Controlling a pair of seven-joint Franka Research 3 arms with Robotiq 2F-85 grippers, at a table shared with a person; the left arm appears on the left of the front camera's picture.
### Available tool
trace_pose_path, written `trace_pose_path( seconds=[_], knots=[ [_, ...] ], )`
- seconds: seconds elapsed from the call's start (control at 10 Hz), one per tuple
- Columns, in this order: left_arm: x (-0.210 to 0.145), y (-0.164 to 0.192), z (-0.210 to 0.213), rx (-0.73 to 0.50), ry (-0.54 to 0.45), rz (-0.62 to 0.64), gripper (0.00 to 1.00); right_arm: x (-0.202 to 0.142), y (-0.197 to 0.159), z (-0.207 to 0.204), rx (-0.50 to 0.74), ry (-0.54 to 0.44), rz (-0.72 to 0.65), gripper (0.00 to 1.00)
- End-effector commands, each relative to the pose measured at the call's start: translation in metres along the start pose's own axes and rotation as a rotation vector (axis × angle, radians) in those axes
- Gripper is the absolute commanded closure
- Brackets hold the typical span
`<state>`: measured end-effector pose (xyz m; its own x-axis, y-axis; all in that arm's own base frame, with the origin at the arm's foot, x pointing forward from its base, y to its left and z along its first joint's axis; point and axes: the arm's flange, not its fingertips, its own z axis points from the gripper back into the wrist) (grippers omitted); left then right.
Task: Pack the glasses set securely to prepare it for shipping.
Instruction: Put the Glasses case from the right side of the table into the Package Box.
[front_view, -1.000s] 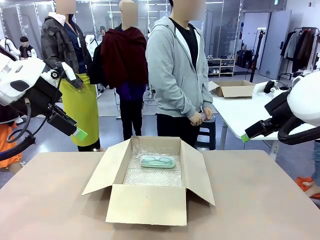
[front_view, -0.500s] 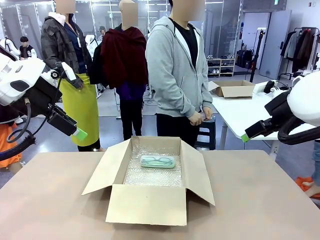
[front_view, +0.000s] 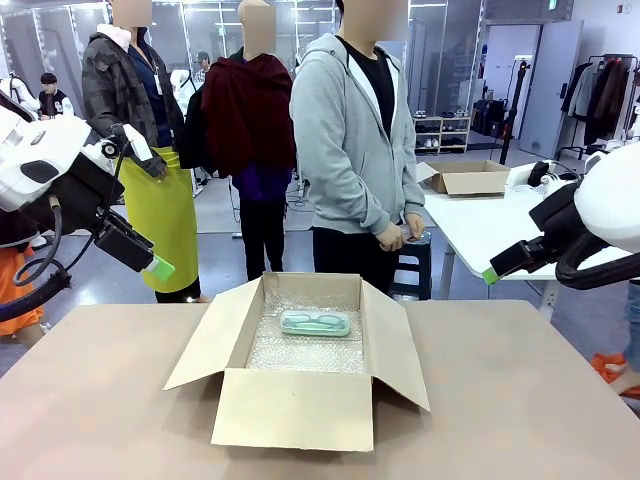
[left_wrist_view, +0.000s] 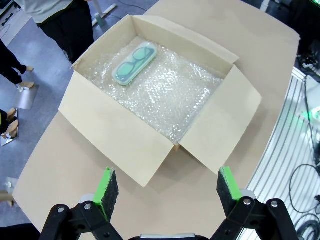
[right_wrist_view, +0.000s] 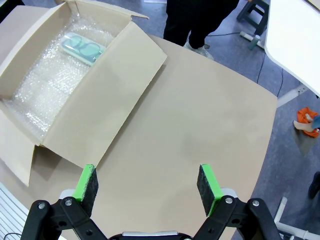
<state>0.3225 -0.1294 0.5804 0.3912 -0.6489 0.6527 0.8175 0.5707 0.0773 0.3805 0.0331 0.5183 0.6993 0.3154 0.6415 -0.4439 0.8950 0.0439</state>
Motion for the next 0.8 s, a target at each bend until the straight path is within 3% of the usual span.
trace_pose_path(
  seconds=[0.0, 0.7],
  knots=[
    [0.0006, 0.0009, 0.0015, 0.005, -0.009, -0.002, 0.0, 0.0003, 0.001, -0.0008, -0.003, -0.003, 0.001, 0.0],
    [0.0006, 0.0009, 0.0015, 0.005, -0.009, -0.002, 0.0, 0.0003, 0.001, -0.0008, -0.003, -0.003, 0.001, 0.0]
  ],
)
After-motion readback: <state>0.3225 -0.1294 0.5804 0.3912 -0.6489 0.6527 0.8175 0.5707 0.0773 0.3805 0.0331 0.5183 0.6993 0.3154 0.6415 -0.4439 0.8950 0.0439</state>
